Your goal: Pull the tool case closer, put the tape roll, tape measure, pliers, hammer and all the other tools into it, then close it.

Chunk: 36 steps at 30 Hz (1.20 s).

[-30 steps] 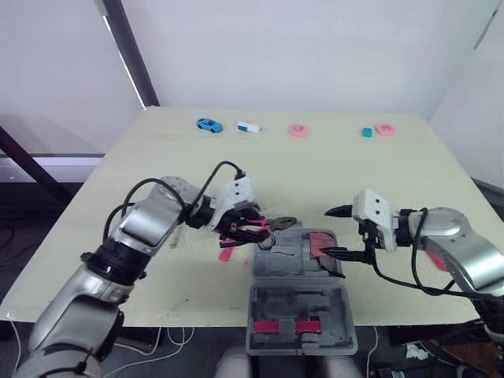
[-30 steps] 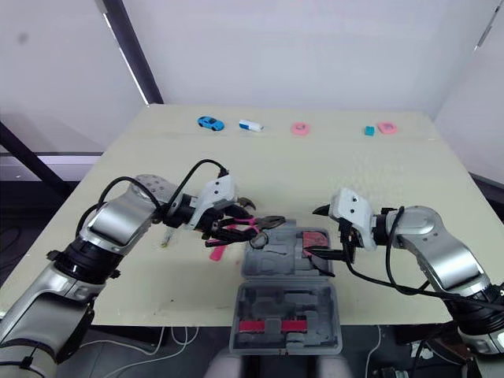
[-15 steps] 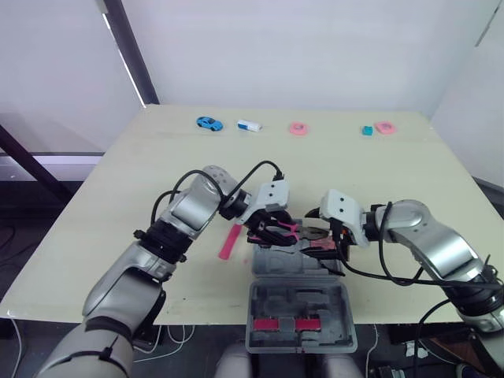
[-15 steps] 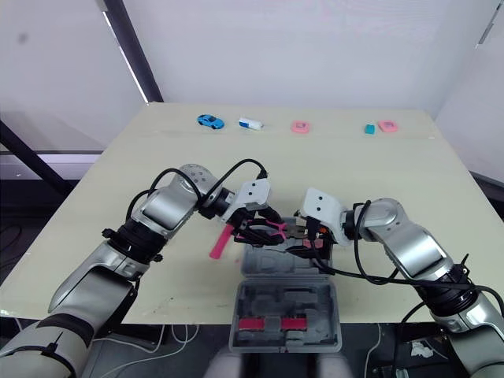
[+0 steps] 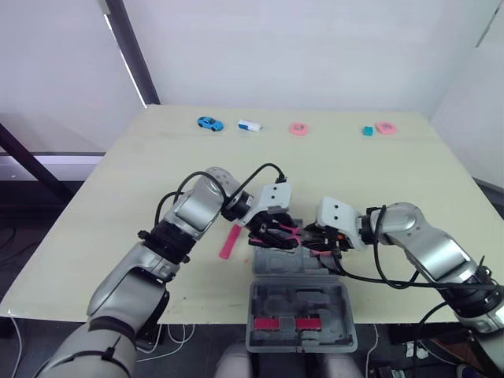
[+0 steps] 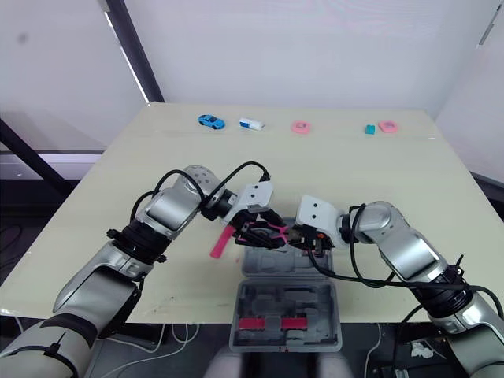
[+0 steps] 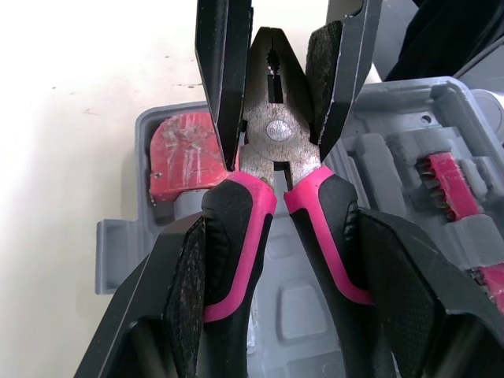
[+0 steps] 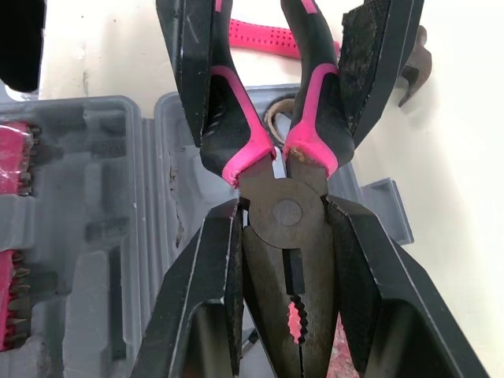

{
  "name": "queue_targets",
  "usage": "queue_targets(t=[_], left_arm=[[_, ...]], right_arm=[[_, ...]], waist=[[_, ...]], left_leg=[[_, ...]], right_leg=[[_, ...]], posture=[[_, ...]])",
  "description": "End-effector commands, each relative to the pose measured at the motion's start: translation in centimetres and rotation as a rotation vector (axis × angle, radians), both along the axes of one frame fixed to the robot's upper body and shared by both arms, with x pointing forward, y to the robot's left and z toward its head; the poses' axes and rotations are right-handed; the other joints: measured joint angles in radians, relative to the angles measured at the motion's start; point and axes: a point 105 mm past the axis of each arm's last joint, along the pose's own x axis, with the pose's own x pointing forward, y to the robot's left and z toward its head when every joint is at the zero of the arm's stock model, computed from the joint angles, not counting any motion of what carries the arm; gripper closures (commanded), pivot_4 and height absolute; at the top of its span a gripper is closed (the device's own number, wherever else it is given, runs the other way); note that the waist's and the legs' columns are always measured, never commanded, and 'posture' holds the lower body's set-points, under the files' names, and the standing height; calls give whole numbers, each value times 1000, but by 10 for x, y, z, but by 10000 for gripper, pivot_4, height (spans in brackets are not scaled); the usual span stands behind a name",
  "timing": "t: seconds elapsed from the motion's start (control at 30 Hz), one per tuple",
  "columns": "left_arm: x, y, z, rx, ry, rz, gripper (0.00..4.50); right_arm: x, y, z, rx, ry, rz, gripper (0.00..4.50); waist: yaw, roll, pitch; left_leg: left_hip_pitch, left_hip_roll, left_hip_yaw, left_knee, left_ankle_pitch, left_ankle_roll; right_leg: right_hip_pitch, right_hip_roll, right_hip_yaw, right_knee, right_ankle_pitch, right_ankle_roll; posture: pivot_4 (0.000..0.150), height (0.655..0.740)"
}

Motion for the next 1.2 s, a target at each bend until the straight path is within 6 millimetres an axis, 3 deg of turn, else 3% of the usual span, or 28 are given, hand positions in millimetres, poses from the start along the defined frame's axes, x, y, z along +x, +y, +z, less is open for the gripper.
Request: queue_targets(t=[0.03, 0.3, 0.37, 0.43, 0.47, 0.9, 1.2], left_arm=[[2, -2, 15, -31, -52, -8, 20990], [6, 4, 19, -62, -65, 22, 20990], [2, 6, 21, -86, -50, 2, 10764], [2, 11, 21, -98, -60, 3, 5818], [2, 13, 21, -100, -67, 6, 624], [-33, 70, 29, -289, -52, 18, 624], [-57, 137, 11, -222, -86, 140, 624]], right_arm=[[-1, 4, 9, 26, -24, 17, 35166], [4, -1, 8, 3, -44, 14, 35166], [5, -4, 9, 5, -47, 11, 35166], [5, -7, 10, 7, -47, 8, 35166], [5, -8, 11, 7, -47, 8, 35166], [4, -21, 5, -43, -45, -24, 35166], [4, -13, -6, -137, -87, 27, 35166]], waist=[[0, 0, 0], [0, 0, 0], [0, 0, 0], [-1, 0, 0], [-2, 0, 0], [-15, 0, 0], [-23, 1, 0]], left_leg=[[0, 0, 0, 0, 0, 0], [0, 0, 0, 1, 0, 0], [0, 0, 0, 1, 0, 0], [0, 0, 0, 1, 0, 0], [0, 0, 0, 1, 0, 0], [0, 1, 0, 1, 0, 0], [1, 2, 1, 2, 0, 0]], right_leg=[[0, 0, 0, 0, 0, 0], [0, 0, 0, 0, 0, 0], [0, 0, 0, 0, 0, 0], [0, 0, 0, 0, 0, 0], [0, 0, 0, 0, 0, 0], [0, 0, 0, 1, 0, 0], [0, 0, -1, 2, -2, -4]], posture=[[1500, 7395], [1500, 7395], [1500, 7395], [1500, 7395], [1500, 7395], [1500, 7395], [1500, 7395]])
